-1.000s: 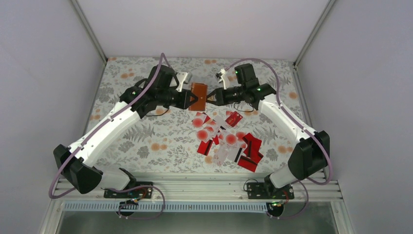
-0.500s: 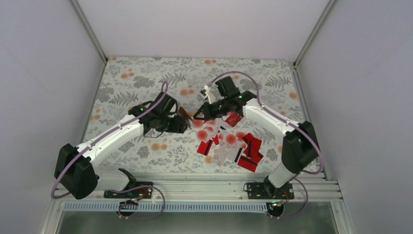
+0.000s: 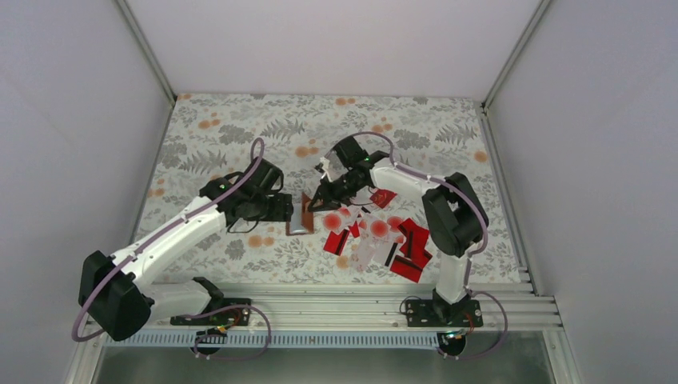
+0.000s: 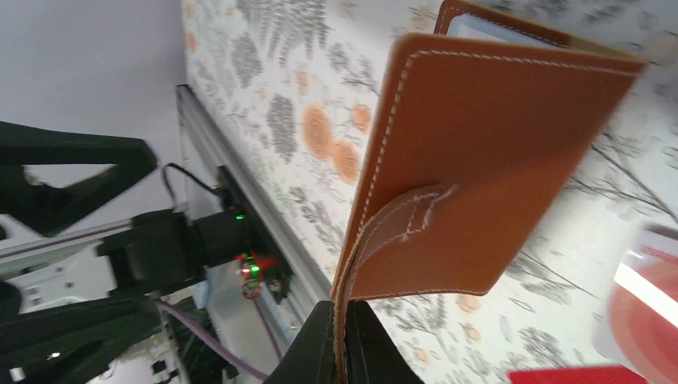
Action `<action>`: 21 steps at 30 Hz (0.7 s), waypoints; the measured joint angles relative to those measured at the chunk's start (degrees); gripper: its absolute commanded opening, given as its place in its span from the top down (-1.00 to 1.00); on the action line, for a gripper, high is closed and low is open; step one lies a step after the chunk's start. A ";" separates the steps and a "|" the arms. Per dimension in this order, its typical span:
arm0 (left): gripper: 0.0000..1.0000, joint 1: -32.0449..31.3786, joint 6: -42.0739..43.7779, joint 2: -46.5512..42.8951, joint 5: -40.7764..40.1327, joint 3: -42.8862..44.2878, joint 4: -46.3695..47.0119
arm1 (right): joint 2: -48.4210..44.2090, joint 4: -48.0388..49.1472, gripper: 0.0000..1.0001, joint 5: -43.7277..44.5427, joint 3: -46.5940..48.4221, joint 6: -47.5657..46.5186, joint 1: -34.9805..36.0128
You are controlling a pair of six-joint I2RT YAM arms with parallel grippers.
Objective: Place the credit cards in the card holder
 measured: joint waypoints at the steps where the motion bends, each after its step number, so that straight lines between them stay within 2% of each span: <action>1: -0.48 0.00 -0.15 -0.13 -0.55 0.00 -0.57 | 0.52 0.35 0.92 -1.53 0.76 0.13 0.00; 10: -0.35 0.68 -3.76 -3.72 -8.09 5.55 -10.91 | 2.99 6.73 0.92 -14.60 7.15 1.03 -0.46; 16: -0.20 1.01 -4.59 -2.27 -10.38 6.47 -14.32 | 4.24 10.49 0.92 -16.00 -5.77 -0.46 -3.52; 21: -0.19 1.03 -4.61 0.42 -10.58 6.45 -14.73 | 9.18 7.45 0.92 -13.44 -7.04 -4.31 -4.96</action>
